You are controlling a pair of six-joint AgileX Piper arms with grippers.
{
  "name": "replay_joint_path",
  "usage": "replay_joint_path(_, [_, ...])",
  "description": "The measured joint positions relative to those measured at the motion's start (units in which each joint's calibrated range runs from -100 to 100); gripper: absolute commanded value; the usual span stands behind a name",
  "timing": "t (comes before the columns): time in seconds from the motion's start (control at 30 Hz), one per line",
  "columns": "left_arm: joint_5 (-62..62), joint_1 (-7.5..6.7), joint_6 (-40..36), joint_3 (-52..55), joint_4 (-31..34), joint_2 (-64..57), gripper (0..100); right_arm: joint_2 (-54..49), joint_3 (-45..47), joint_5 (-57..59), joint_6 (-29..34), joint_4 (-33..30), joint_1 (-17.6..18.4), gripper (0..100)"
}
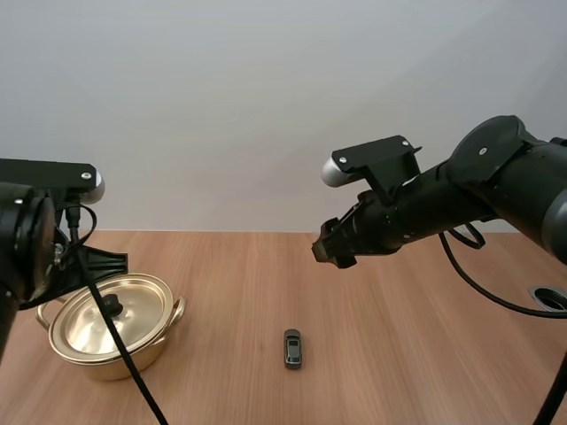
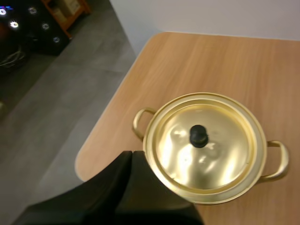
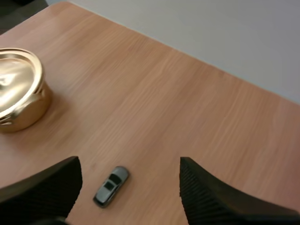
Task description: Open the pot, put the car inside, and close it
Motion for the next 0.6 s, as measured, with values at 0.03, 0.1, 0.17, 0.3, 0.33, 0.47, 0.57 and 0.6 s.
replay_joint_path(0.03, [1.6, 0.00, 0.0, 0.0, 1.8, 0.5, 19, 0.0, 0.0, 2.7, 0.0, 1.2, 0.0, 100])
replay_joint_path(0.1, [3.2, 0.00, 0.0, 0.0, 4.7, 1.3, 40, 0.0, 0.0, 8.2, 0.0, 3.2, 0.0, 100])
replay_joint_path(0.17, [3.5, 0.00, 0.0, 0.0, 6.4, 2.6, 65, 0.0, 0.0, 13.2, 0.0, 5.5, 0.0, 100])
replay_joint_path(0.3, [2.9, 0.00, 1.3, 0.0, 7.0, 5.4, 100, 0.0, 0.0, 17.0, 0.0, 9.2, 0.0, 100])
replay_joint_path(0.33, [1.9, 0.00, 1.2, 0.0, 6.9, 5.8, 100, 0.0, 0.0, 17.2, 0.0, 9.7, 0.0, 100])
replay_joint_path(0.47, [-3.0, 0.00, 1.5, 0.0, 6.6, 6.6, 100, 0.0, 0.0, 17.2, 0.0, 10.1, 0.0, 100])
replay_joint_path(0.57, [-5.7, 0.00, 1.5, 0.0, 5.2, 6.6, 100, 0.0, 0.0, 17.2, 0.0, 10.1, 0.0, 100])
replay_joint_path(0.6, [-7.2, 0.00, 1.5, 0.0, 4.1, 6.6, 100, 0.0, 0.0, 17.2, 0.0, 10.1, 0.0, 100])
